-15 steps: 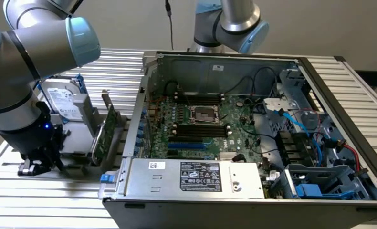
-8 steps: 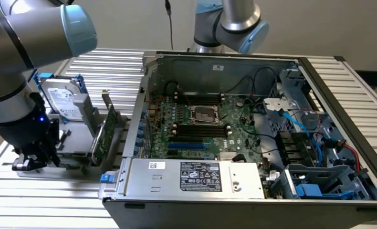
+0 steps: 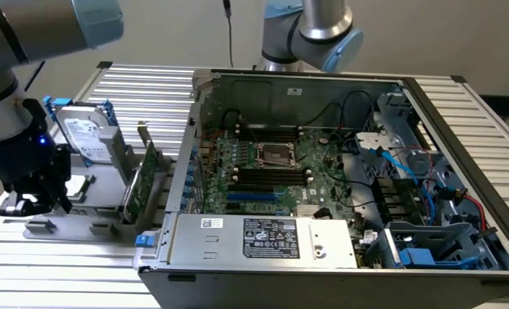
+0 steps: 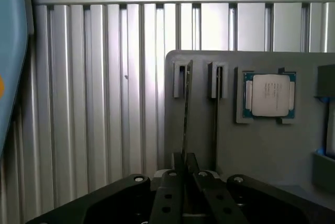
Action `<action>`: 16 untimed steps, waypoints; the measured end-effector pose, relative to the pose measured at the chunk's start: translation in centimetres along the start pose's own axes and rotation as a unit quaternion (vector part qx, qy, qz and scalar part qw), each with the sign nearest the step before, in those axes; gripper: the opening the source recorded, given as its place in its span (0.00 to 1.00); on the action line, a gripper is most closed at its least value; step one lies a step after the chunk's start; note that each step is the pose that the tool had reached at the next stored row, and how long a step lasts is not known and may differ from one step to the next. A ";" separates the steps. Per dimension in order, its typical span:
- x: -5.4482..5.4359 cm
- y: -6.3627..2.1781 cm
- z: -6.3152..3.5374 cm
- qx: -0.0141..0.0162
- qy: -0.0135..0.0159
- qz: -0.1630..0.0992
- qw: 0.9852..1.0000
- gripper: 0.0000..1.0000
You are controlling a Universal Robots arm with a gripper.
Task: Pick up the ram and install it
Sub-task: 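Pick up the ram and move it above insertion slot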
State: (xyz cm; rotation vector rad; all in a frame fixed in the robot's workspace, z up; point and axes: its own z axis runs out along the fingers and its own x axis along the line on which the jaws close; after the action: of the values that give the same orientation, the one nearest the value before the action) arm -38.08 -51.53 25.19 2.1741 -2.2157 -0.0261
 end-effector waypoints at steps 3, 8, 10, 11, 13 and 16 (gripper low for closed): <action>0.0 -0.22 -1.36 -0.002 0.000 0.000 1.000 0.14; -0.1 -1.45 -3.53 -0.006 0.000 0.000 1.000 0.14; -0.1 -2.13 -4.35 -0.009 0.000 0.000 1.000 0.14; -0.1 -2.49 -4.76 -0.010 0.000 0.000 1.000 0.14; -0.1 -3.29 -5.60 -0.013 0.000 0.000 1.000 0.14; -0.1 -4.49 -6.75 -0.017 0.000 0.000 1.000 0.14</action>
State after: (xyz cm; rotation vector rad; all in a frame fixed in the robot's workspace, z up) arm -33.32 -51.40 31.76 2.1570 -2.1980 -0.0621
